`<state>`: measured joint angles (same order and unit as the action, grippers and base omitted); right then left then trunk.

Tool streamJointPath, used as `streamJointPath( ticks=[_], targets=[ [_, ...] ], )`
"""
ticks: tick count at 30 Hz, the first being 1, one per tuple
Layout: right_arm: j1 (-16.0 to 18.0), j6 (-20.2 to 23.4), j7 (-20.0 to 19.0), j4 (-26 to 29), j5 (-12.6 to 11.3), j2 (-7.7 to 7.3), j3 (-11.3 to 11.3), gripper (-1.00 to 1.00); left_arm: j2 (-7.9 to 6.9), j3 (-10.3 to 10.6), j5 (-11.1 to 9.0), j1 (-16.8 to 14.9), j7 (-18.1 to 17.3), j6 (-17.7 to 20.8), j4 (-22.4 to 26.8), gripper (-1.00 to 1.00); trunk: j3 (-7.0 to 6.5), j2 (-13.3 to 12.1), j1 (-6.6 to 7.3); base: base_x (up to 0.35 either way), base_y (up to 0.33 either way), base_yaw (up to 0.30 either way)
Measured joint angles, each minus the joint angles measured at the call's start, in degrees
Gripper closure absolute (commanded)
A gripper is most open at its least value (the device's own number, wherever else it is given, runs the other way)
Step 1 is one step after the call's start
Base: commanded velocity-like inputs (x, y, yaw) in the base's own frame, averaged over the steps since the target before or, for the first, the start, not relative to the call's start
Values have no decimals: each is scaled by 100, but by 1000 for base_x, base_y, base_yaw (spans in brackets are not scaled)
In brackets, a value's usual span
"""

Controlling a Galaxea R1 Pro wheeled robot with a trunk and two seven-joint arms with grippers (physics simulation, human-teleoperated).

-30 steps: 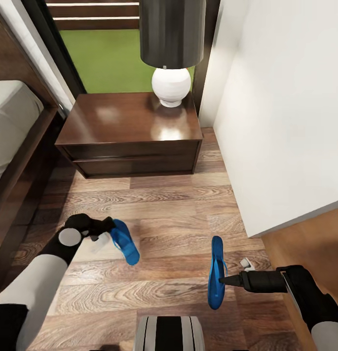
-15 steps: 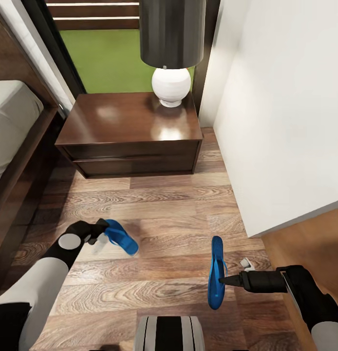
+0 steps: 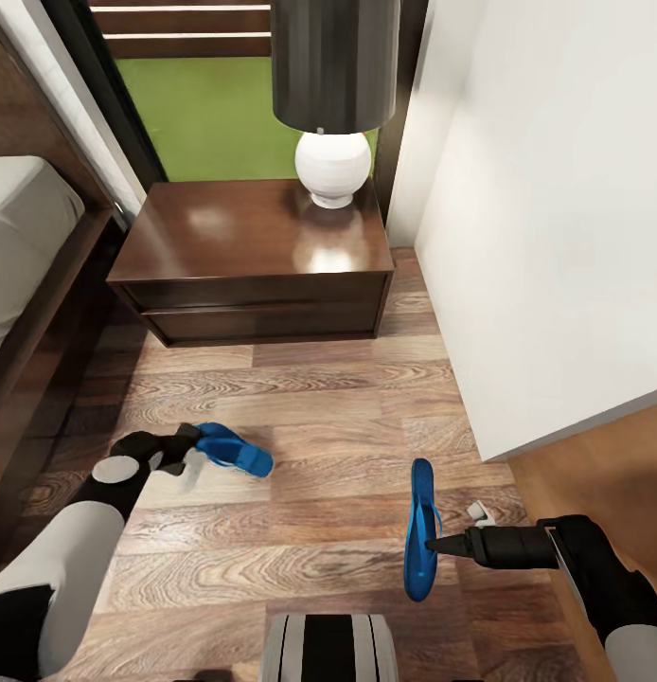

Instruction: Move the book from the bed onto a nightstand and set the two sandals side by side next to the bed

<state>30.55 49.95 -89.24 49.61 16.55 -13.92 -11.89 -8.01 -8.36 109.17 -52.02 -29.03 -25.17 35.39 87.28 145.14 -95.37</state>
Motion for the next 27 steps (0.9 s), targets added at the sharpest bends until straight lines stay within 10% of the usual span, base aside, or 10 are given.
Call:
streamJointPath(
  ticks=[7, 15, 18, 21, 27],
  targets=[
    [0, 0, -1, -7, 0, 0, 0, 100, -9, -556, -1551, 0, -1, -394, 2, 100, 0, 0, 0, 0, 0, 0],
    [0, 0, -3, -8, 0, 8, 1, 100, 28, -622, -3422, 1, -5, -396, -48, 100, 0, 0, 0, 0, 0, 0],
    [0, -1, -3, -8, 0, 9, 0, 100, 19, -736, -4811, 0, 10, -353, -198, 100, 0, 0, 0, 0, 0, 0],
    [0, -1, -3, -8, 0, 9, 0, 100, -4, -822, -5605, 2, -1, -131, -229, 100, 0, 0, 0, 0, 0, 0],
    [0, -1, -1, -8, -1, 6, 0, 100, -52, -1753, -6672, 3, -9, 747, -234, 100, 0, 0, 0, 0, 0, 0]
  ],
)
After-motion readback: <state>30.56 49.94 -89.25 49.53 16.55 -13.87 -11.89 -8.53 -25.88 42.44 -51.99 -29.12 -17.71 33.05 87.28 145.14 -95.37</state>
